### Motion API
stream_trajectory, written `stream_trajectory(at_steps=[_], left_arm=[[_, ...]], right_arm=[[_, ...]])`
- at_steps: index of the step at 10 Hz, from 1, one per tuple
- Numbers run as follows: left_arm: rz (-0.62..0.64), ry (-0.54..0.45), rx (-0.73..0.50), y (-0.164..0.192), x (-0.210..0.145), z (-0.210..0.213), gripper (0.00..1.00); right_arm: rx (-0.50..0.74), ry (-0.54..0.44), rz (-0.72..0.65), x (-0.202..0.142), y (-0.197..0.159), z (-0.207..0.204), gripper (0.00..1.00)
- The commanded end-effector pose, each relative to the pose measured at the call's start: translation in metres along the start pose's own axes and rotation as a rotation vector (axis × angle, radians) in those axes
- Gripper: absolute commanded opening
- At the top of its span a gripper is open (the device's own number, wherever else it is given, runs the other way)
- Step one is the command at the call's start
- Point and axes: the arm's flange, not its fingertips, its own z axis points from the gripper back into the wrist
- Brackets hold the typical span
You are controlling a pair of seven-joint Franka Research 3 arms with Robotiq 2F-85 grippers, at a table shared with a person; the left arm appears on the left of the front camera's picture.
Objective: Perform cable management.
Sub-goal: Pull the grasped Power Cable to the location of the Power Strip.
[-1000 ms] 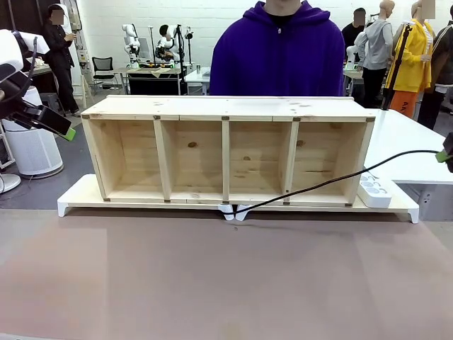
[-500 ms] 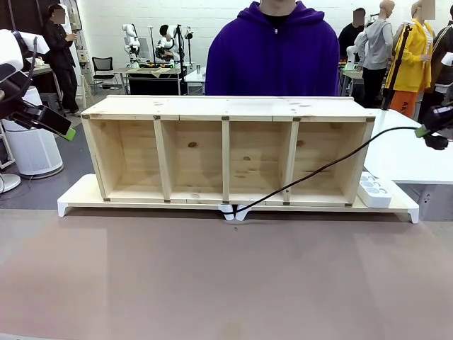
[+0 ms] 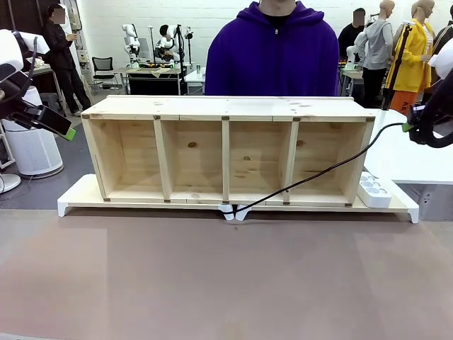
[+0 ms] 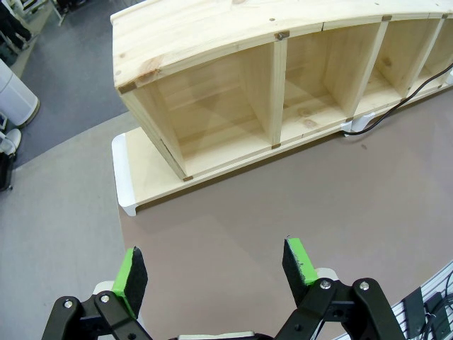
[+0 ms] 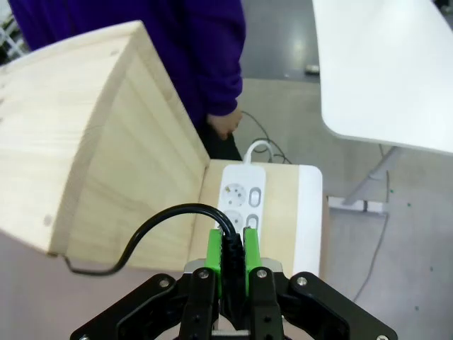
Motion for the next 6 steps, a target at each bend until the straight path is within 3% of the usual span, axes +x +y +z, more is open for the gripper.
stream_trajectory(at_steps=[1, 5, 6], left_arm=[[0.013, -0.006, -0.002, 0.0, 0.001, 0.0, 1.0], [0.013, -0.006, -0.002, 0.0, 0.001, 0.0, 1.0], [0.013, -0.006, -0.002, 0.0, 0.001, 0.0, 1.0]], right_arm=[[-0.049, -0.058, -0.038, 0.01, 0.008, -0.006, 0.15], [-0.032, -0.065, -0.031, 0.007, 0.018, -0.007, 0.15], [-0.019, -0.027, -0.015, 0.005, 0.019, -0.011, 0.15]])
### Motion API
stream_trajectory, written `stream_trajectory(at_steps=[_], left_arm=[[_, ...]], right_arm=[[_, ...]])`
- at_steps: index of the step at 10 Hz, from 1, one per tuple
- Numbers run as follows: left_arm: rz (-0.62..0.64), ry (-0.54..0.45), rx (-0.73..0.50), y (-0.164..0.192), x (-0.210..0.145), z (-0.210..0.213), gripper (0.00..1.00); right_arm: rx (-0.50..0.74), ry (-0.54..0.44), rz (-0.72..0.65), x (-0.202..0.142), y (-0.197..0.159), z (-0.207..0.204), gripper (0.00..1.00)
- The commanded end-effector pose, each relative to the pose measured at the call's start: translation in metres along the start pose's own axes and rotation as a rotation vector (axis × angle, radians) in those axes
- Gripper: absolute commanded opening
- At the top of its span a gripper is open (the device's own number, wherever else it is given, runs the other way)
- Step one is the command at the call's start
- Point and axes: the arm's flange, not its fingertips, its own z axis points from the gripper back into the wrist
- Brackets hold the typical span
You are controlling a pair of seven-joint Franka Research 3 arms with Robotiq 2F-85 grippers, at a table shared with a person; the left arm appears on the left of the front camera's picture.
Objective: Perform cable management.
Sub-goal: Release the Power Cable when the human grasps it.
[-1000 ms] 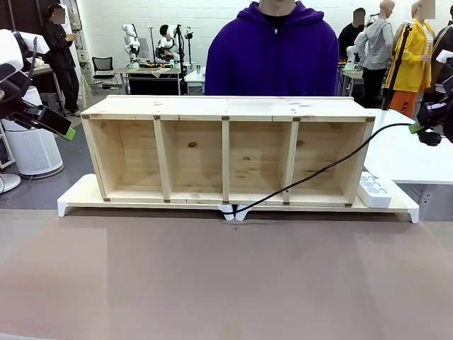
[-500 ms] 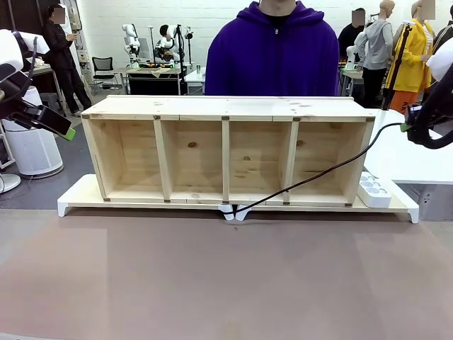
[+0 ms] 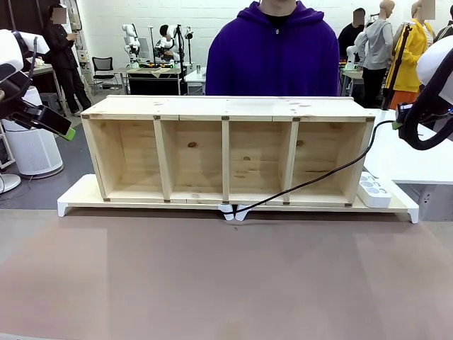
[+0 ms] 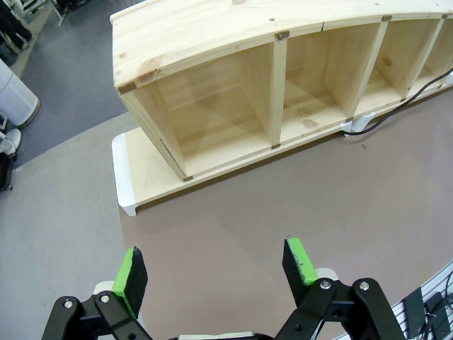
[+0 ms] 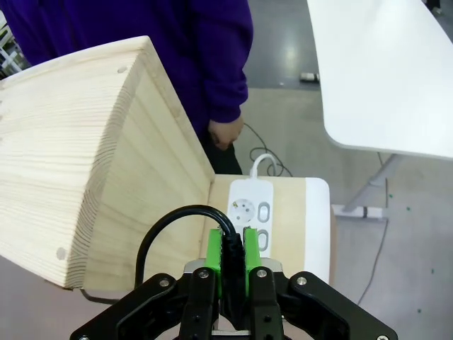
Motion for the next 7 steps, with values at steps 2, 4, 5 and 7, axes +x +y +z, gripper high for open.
stream_trajectory(at_steps=[2, 4, 5, 7], left_arm=[[0.013, -0.006, -0.002, -0.0003, 0.0006, -0.0002, 1.0], [0.013, -0.006, -0.002, -0.0003, 0.0006, -0.0002, 1.0], [0.013, -0.006, -0.002, -0.0003, 0.0006, -0.0002, 1.0], [0.013, -0.006, -0.002, -0.0003, 0.0006, -0.0002, 1.0]], right_arm=[[0.0, 0.0, -0.002, -0.0003, -0.0012, -0.0008, 0.15], [0.0, 0.0, -0.002, -0.0003, -0.0012, -0.0008, 0.15], [0.0, 0.0, -0.002, -0.0003, -0.0012, -0.0008, 0.15], [0.0, 0.0, -0.002, -0.0003, -0.0012, -0.0008, 0.15]])
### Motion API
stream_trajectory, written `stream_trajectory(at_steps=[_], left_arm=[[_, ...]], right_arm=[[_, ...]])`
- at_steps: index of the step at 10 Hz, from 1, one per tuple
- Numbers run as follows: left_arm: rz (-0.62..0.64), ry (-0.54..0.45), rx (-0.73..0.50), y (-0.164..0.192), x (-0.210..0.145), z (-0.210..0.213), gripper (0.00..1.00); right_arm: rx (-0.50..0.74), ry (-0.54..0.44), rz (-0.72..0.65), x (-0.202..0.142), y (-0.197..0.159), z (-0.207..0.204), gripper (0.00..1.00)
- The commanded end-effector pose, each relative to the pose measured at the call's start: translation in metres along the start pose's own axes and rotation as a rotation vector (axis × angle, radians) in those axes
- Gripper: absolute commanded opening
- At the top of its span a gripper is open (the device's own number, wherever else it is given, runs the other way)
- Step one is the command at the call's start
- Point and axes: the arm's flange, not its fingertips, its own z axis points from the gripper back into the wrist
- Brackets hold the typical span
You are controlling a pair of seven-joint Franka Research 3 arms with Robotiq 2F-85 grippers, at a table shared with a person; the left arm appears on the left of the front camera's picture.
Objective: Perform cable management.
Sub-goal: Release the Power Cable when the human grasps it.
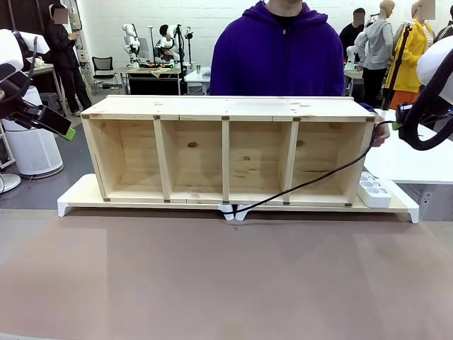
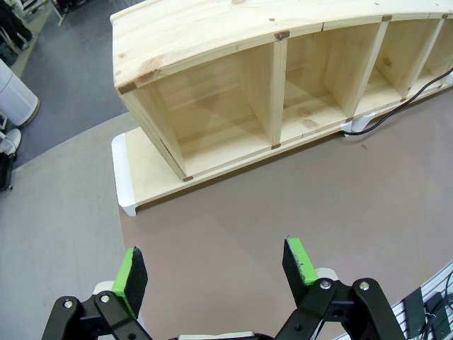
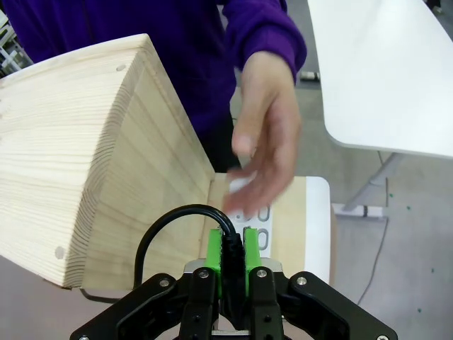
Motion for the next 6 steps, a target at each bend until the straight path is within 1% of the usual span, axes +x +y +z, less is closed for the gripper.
stream_trajectory(at_steps=[1, 6], left_arm=[[0.013, -0.006, -0.002, -0.0003, 0.0006, -0.0002, 1.0], [0.013, -0.006, -0.002, -0.0003, 0.0006, -0.0002, 1.0]], right_arm=[[-0.001, -0.003, -0.002, 0.0002, -0.0009, -0.0003, 0.15], [-0.001, -0.003, -0.002, 0.0002, -0.0009, -0.0003, 0.15]])
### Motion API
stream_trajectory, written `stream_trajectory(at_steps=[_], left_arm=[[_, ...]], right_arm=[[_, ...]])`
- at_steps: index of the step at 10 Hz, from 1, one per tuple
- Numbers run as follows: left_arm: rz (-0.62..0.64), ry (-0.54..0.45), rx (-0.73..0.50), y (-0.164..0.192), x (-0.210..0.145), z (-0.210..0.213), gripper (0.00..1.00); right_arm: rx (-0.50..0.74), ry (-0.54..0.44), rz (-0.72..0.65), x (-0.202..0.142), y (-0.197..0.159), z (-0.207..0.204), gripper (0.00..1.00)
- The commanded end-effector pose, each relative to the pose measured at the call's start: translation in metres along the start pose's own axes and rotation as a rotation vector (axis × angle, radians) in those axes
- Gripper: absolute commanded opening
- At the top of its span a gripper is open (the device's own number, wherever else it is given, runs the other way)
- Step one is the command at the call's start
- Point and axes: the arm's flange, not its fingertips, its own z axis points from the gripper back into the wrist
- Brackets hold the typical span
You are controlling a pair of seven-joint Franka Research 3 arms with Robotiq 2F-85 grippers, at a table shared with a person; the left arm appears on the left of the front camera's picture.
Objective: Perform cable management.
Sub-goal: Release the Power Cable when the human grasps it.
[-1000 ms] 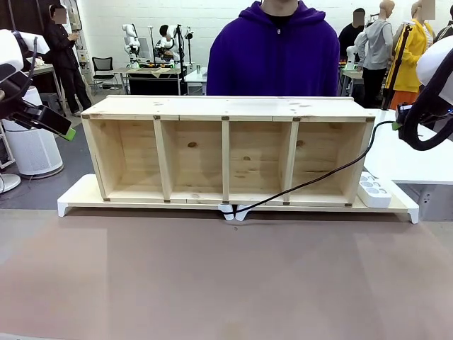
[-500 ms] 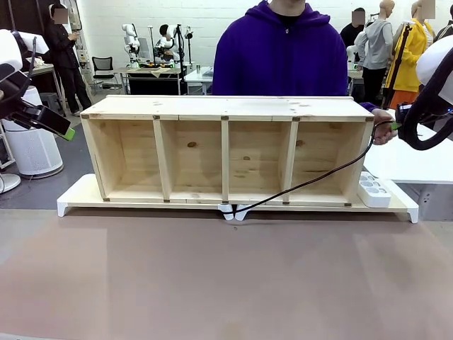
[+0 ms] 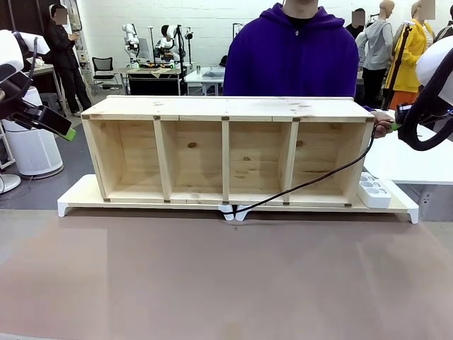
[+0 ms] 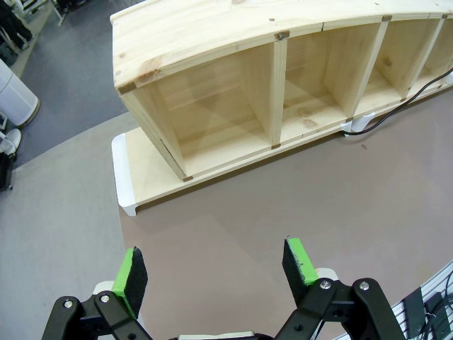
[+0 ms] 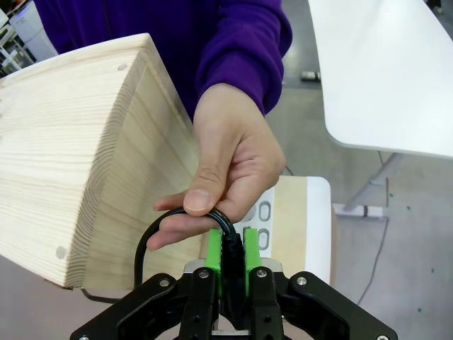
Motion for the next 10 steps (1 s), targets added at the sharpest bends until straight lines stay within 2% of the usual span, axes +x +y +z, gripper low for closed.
stream_trajectory(at_steps=[1, 10], left_arm=[[0.013, -0.006, -0.002, -0.0003, 0.0006, -0.0002, 1.0], [0.013, -0.006, -0.002, -0.0003, 0.0006, -0.0002, 1.0]], right_arm=[[-0.002, -0.004, -0.003, 0.0002, -0.0018, 0.0, 0.15], [-0.002, -0.004, -0.003, 0.0002, -0.0018, 0.0, 0.15]])
